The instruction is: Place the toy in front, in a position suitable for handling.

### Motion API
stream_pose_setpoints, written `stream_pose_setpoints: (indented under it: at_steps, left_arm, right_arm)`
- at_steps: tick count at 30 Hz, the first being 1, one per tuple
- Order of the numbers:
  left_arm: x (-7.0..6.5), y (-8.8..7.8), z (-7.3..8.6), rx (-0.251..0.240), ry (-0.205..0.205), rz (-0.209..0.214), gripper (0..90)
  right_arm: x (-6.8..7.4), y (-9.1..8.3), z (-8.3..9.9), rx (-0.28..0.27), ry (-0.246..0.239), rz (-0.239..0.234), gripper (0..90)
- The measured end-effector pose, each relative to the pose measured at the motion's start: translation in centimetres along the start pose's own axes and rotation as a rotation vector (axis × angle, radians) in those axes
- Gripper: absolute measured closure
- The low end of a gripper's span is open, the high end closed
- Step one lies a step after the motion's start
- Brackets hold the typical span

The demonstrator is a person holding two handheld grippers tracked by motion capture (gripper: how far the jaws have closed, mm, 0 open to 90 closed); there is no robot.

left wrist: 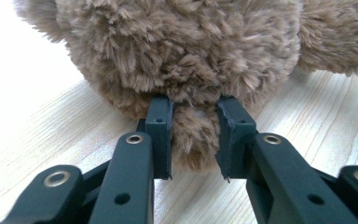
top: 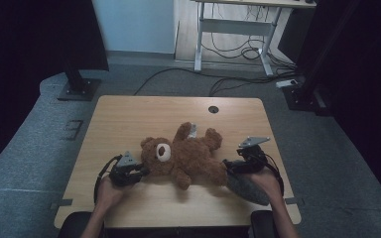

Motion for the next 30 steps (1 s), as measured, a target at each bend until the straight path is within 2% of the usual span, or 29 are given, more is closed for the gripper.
stream_pose_setpoints:
  at_steps: [2, 3, 4, 6, 7, 8, 10, 11, 12, 13, 15, 16, 21, 27, 30]
  left_arm:
    - [0.0, 0.0, 0.0, -0.001, -0.002, 0.000, 68.1]
    - [0.0, 0.0, 0.0, -0.002, -0.002, 0.000, 68.1]
    - [0.0, 0.0, 0.1, -0.003, -0.003, 0.001, 67.8]
    - [0.0, 0.0, 0.2, -0.007, -0.009, 0.004, 67.3]
    - [0.0, 0.0, 0.2, -0.007, -0.009, 0.004, 67.1]
    - [0.0, 0.0, 0.3, -0.011, -0.013, 0.004, 66.7]
    - [0.0, 0.0, 0.3, -0.014, -0.015, 0.004, 66.2]
    - [0.0, 0.0, 0.4, -0.016, -0.017, 0.004, 65.6]
    - [0.0, 0.0, 0.4, -0.016, -0.018, 0.003, 65.4]
    - [0.0, 0.0, 0.5, -0.017, -0.018, 0.001, 65.3]
    - [-0.1, 0.0, 0.5, -0.016, -0.018, 0.000, 65.1]
    - [0.0, 0.0, 0.5, -0.016, -0.019, 0.002, 64.6]
    - [0.0, 0.0, 0.6, -0.016, -0.020, 0.002, 63.8]
    - [0.0, 0.1, 0.6, -0.017, -0.016, 0.002, 63.1]
    - [0.0, 0.2, 0.7, -0.014, -0.011, 0.003, 62.7]
  right_arm:
    - [-0.6, 0.1, 1.3, 0.018, 0.021, 0.010, 29.9]
    - [-0.6, 0.1, 1.3, 0.018, 0.021, 0.010, 29.9]
    - [-0.9, 0.5, 2.6, 0.048, 0.044, 0.016, 32.4]
    - [-1.1, 1.1, 4.0, 0.082, 0.048, 0.040, 32.9]
    - [-1.1, 1.1, 4.0, 0.082, 0.048, 0.040, 32.9]
    - [-1.3, 1.8, 5.2, 0.114, 0.058, 0.053, 33.1]
    - [-1.4, 2.1, 5.7, 0.129, 0.060, 0.065, 33.8]
    - [-1.5, 2.6, 6.6, 0.152, 0.063, 0.074, 37.7]
    - [-1.5, 2.6, 6.6, 0.152, 0.063, 0.074, 37.7]
    - [-1.4, 2.9, 7.2, 0.157, 0.055, 0.092, 42.2]
    - [-1.3, 2.9, 7.3, 0.151, 0.057, 0.106, 45.5]
    - [-1.2, 2.8, 7.3, 0.160, 0.055, 0.128, 51.7]
    - [-1.0, 2.4, 7.3, 0.174, 0.052, 0.141, 70.0]
    - [-1.1, 2.1, 7.6, 0.161, 0.075, 0.143, 75.6]
    - [-1.4, 1.7, 7.7, 0.142, 0.110, 0.119, 77.0]
Point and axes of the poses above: each handheld gripper's, and its own axes: y roughly forward along the jaws, z roughly out of its underside, x roughly to its left, the point moved 2 cm from there along y, roughly forward along the jaws, and after that the axes turned 8 degrees about -x, right-handed, at the moved point
